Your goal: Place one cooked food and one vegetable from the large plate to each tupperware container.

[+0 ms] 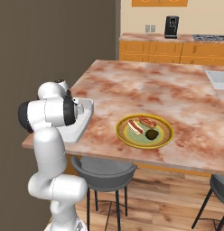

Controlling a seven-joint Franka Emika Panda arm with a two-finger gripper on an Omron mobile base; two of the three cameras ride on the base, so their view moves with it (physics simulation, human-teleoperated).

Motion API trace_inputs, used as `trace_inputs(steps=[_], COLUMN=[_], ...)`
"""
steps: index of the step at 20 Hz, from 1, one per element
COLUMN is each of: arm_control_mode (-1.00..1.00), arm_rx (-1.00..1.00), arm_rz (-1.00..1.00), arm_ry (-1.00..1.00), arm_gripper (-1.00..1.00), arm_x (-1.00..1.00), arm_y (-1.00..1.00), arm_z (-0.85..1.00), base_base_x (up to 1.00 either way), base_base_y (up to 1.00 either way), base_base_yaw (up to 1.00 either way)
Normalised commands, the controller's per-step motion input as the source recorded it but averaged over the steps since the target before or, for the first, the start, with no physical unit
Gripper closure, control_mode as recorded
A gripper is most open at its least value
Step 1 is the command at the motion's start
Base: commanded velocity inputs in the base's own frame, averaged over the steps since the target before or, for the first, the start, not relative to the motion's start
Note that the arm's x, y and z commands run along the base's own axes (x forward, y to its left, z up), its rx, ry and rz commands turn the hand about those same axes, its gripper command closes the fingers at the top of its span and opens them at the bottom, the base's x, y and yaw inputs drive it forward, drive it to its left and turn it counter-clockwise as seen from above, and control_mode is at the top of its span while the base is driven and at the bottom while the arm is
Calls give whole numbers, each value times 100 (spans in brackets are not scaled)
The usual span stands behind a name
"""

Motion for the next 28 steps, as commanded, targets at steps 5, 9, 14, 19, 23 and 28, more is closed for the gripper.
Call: trace_inputs(steps=[5,9,14,19,23,28], arm_control_mode=[-100,-100,-100,-100,-100,-100], arm_rx=[0,0,0,-3,0,6], arm_rz=[0,-2,-1,-2,4,0], arm_ry=[-3,0,0,7,-2,0], arm_gripper=[-100,-100,-100,-100,-100,-100], arm_x=[5,0,-24,1,-44,-33], arm_y=[0,-2,-56,-98,-100,-100], arm_z=[0,32,89,55,31,-8], base_base_x=[0,0,0,0,0,0], base_base_y=[0,0,0,0,0,0], base_base_yaw=[0,0,0,0,0,0])
